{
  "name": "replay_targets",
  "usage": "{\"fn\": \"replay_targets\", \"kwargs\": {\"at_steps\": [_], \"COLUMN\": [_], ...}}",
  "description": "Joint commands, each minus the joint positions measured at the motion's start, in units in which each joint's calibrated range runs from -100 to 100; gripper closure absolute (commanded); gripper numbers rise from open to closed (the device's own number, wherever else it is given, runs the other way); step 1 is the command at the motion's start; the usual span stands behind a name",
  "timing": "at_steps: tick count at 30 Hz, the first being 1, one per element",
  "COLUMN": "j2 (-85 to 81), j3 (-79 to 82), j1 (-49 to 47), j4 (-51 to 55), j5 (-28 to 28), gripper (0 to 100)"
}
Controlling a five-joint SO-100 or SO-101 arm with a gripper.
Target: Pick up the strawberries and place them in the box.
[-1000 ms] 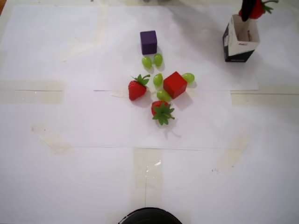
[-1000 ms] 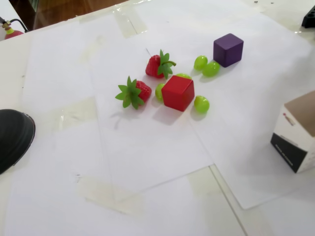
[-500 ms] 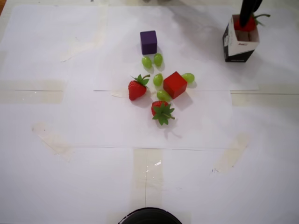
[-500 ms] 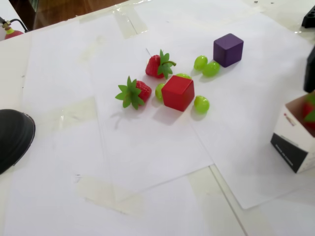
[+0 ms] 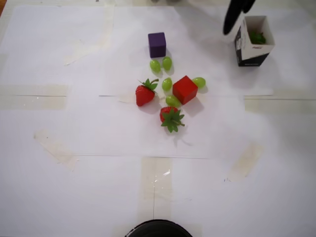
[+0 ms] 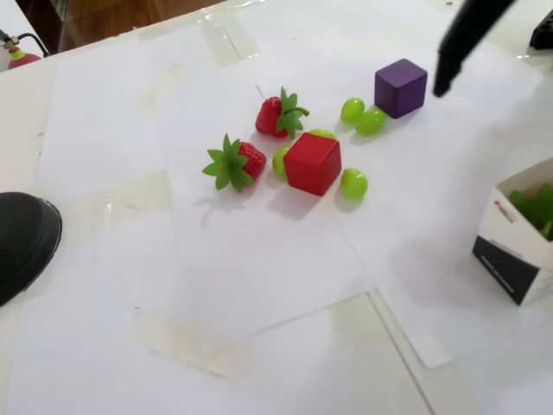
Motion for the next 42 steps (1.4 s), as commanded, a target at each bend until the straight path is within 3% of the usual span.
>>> {"fn": "replay_targets", "kwargs": {"at_steps": [1,4,17,24,42], "j2": [-1.47,3.78,28.46,40.06,43.16], "j3": [-6.32,-10.32,-30.13,-42.41,-39.95], "j1": [13.24,20.22,31.62,31.33,28.09], "j4": [1.19,-2.49,-3.63,-2.9,-2.41], "j5": [6.11,9.91,14.85,15.34,12.75], "gripper": [70,69,70,72,74]}}
